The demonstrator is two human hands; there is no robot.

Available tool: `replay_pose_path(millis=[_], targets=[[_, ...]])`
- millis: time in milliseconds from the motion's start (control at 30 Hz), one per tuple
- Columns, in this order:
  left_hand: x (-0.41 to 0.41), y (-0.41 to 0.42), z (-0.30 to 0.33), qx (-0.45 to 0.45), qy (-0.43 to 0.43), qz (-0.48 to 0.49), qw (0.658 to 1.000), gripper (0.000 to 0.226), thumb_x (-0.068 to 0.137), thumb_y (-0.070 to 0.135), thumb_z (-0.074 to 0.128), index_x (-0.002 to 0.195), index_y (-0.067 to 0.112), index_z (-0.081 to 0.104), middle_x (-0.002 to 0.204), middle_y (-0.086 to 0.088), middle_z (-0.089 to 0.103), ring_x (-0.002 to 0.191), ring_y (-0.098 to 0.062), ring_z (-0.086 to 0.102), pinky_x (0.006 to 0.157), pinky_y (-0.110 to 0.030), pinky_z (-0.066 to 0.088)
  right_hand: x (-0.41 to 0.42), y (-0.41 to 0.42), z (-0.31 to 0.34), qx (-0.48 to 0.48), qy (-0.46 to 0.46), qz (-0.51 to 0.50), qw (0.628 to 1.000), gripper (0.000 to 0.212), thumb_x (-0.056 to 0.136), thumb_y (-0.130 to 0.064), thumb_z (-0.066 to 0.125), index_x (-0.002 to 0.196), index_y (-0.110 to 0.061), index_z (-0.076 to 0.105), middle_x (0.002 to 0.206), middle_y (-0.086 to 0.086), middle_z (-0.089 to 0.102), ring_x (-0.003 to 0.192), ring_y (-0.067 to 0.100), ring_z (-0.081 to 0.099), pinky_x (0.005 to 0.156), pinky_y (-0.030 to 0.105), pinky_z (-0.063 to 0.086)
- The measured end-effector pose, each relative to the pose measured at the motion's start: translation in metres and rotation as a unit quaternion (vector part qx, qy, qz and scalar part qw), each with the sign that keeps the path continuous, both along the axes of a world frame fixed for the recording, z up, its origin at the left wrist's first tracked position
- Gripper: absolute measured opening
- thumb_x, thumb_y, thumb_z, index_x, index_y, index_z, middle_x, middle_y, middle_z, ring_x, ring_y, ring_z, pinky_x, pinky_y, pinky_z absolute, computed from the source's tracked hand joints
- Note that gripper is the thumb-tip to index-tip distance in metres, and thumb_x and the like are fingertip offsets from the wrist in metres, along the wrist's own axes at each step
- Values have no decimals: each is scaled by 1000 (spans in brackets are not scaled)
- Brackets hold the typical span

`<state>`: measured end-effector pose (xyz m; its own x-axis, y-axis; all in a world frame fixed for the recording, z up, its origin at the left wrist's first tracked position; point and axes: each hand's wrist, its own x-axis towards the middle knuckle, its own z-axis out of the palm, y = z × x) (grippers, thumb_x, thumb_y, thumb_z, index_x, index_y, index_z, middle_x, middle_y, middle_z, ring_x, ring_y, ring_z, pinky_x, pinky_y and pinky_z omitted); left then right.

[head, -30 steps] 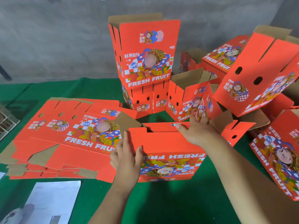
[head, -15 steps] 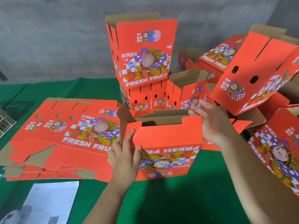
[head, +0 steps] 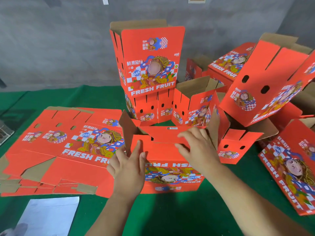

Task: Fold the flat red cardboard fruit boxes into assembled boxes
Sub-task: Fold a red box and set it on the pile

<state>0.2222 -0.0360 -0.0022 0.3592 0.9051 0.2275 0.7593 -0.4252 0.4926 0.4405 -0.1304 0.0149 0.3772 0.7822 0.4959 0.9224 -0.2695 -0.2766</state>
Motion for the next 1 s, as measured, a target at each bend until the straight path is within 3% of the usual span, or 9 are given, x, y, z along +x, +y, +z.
replay_pose_path(millis=[100,200,300,367,433,533,733,900,1000], targets=[[4,0,1,-3,-11,21,1000,68,101,63,34,160,30,38,140,-14,39,126,-38,34,107,-56,26,11,2,3,83,62,-86,991,32,89,-42,78,113,-22,71,103,5,56,103,34,55,90,48,48],[8,-3,4,-17,-20,28,999,76,98,56,53,163,26,30,144,-17,38,128,-40,34,109,-55,24,16,5,8,141,216,-99,961,32,98,-39,65,127,-29,55,87,-7,65,86,25,65,78,42,53],[9,0,7,-43,-21,38,998,83,97,57,57,165,25,22,153,-17,33,134,-40,31,111,-52,21,9,1,2,100,222,-11,970,62,96,-37,67,145,-32,29,120,-10,71,98,16,70,84,40,56],[8,2,8,-42,-15,40,998,85,96,59,57,166,26,20,156,-16,30,137,-40,29,112,-50,20,6,-4,-3,31,135,44,989,58,93,-46,67,134,-27,30,150,-4,56,112,20,70,87,43,58],[8,3,9,-35,-16,38,999,87,95,61,57,166,27,20,157,-15,29,140,-38,27,114,-50,20,8,-5,-3,-44,56,50,996,46,92,-58,59,123,-31,39,173,-9,18,118,30,67,90,43,55],[4,3,6,-25,-35,24,999,90,92,66,59,165,28,22,158,-13,28,141,-35,25,114,-52,19,10,-6,1,-157,35,38,986,63,91,-78,30,146,-48,40,167,-24,-29,140,26,50,112,44,40],[0,7,-2,-3,-68,16,998,94,82,80,46,161,32,32,149,-6,32,136,-33,28,111,-56,22,13,-1,0,-275,80,-25,958,94,79,-94,17,159,-53,-10,151,-20,-54,153,23,30,122,41,24],[-2,14,-9,14,-163,32,986,59,92,37,50,150,32,52,137,0,45,123,-32,42,97,-46,30,15,-2,-4,-254,145,-15,956,99,77,-91,33,153,-59,-21,149,-23,-56,160,23,-4,127,44,9],[1,17,-1,74,-228,-94,966,45,88,13,59,132,23,58,120,14,57,108,-16,60,91,-44,46,9,-6,-7,-130,83,-30,988,102,79,-85,46,160,-54,-9,165,-11,-39,157,21,-2,125,48,16]])
